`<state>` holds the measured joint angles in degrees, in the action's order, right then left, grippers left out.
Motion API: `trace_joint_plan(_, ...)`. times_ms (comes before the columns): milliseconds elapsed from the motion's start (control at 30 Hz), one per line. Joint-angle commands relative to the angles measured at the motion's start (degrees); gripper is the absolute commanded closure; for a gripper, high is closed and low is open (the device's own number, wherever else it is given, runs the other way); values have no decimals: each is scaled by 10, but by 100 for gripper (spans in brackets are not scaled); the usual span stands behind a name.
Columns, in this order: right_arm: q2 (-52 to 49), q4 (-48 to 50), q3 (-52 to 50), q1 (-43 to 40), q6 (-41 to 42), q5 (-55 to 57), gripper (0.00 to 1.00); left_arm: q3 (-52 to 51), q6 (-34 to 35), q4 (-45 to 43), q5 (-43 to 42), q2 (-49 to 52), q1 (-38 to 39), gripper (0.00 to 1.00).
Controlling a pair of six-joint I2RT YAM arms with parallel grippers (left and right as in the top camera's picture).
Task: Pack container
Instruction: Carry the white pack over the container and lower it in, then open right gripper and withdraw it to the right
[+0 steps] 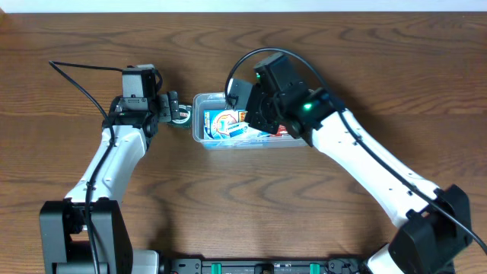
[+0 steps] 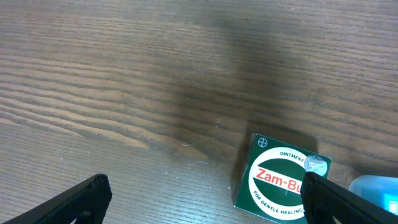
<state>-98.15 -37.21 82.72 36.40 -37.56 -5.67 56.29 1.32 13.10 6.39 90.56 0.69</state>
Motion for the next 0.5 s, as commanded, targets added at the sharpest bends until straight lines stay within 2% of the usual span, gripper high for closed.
trace_joint_plan(0, -4, 15, 9, 2, 10, 25, 57, 9, 0, 1, 2, 3, -2, 2)
trace_joint_plan(133, -3, 52, 9, -11, 87, 38, 58, 9, 0, 1, 2, 3, -2, 2)
trace_joint_plan(233, -3, 65, 9, -27, 150, 69, 52, 9, 0, 1, 2, 3, -2, 2)
trace_joint_plan(333, -3, 61, 9, -59, 218, 107, 53, 9, 0, 1, 2, 3, -2, 2)
trace_joint_plan(467, -3, 36, 9, -120, 291, 116, 47, 9, 0, 1, 2, 3, -2, 2)
